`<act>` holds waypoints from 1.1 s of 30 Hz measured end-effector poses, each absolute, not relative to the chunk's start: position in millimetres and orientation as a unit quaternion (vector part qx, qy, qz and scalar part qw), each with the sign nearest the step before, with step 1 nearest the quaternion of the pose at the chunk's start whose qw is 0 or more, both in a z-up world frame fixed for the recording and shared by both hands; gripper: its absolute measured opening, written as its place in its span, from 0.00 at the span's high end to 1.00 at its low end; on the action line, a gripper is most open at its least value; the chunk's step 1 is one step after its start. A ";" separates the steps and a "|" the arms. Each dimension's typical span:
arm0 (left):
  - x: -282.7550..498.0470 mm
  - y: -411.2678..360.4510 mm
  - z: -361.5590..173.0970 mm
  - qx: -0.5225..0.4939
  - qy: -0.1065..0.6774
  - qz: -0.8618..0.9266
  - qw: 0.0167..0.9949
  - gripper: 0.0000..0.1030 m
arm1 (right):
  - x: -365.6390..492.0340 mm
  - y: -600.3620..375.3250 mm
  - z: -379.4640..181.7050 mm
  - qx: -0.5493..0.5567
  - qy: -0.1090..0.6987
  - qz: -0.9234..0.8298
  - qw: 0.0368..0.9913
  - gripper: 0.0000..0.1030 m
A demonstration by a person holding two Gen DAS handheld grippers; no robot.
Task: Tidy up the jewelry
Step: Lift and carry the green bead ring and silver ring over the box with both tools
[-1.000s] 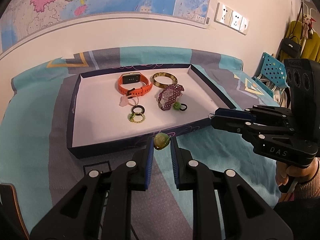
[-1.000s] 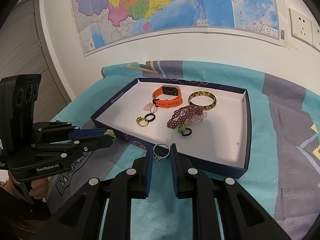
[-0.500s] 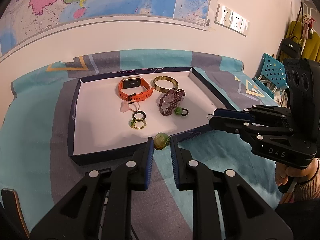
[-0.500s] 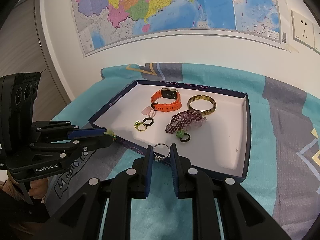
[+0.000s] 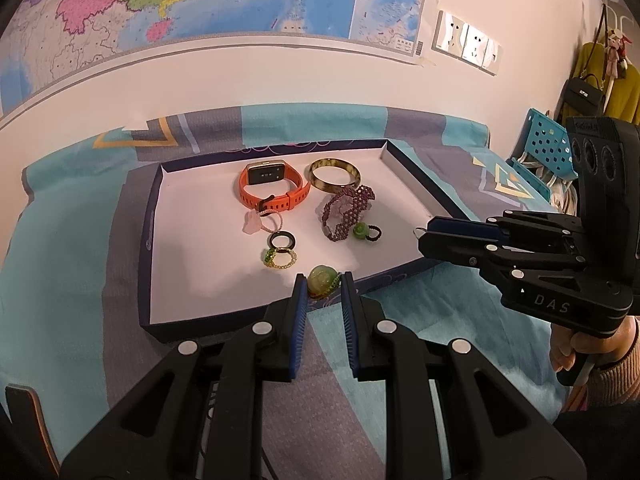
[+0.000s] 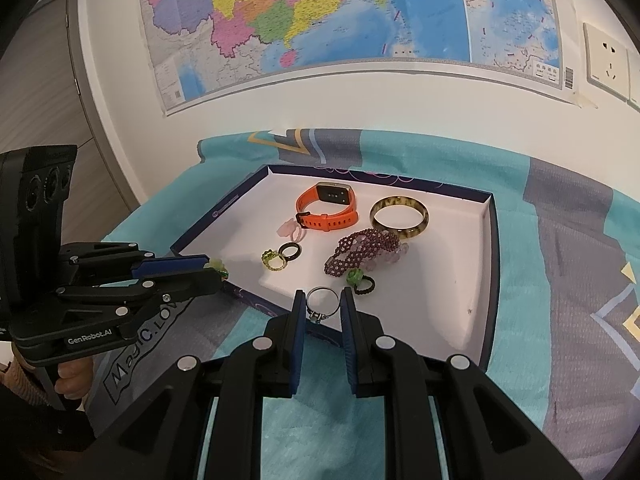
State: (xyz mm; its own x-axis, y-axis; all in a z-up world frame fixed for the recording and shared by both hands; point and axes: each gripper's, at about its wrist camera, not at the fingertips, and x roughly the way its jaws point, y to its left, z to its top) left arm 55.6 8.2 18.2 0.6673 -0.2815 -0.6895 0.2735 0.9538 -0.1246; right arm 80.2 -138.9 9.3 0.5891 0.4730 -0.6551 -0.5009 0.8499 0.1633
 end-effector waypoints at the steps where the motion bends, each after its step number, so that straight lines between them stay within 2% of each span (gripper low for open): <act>1: 56.9 8.3 18.7 -0.005 0.378 -0.152 0.913 0.83 | 79.7 -138.8 9.1 -0.020 0.362 0.273 0.891 0.85; 33: 83.6 11.1 11.7 -0.004 0.384 -0.140 0.913 0.83 | 108.2 -125.3 0.0 -0.036 0.372 0.265 0.889 0.85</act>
State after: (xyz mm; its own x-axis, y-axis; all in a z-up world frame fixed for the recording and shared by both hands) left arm 83.6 11.1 11.7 0.6662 -0.2590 -0.6994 0.2534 0.9606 -0.1143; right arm 108.2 -125.3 0.0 0.5829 0.4435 -0.6808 -0.4974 0.8573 0.1327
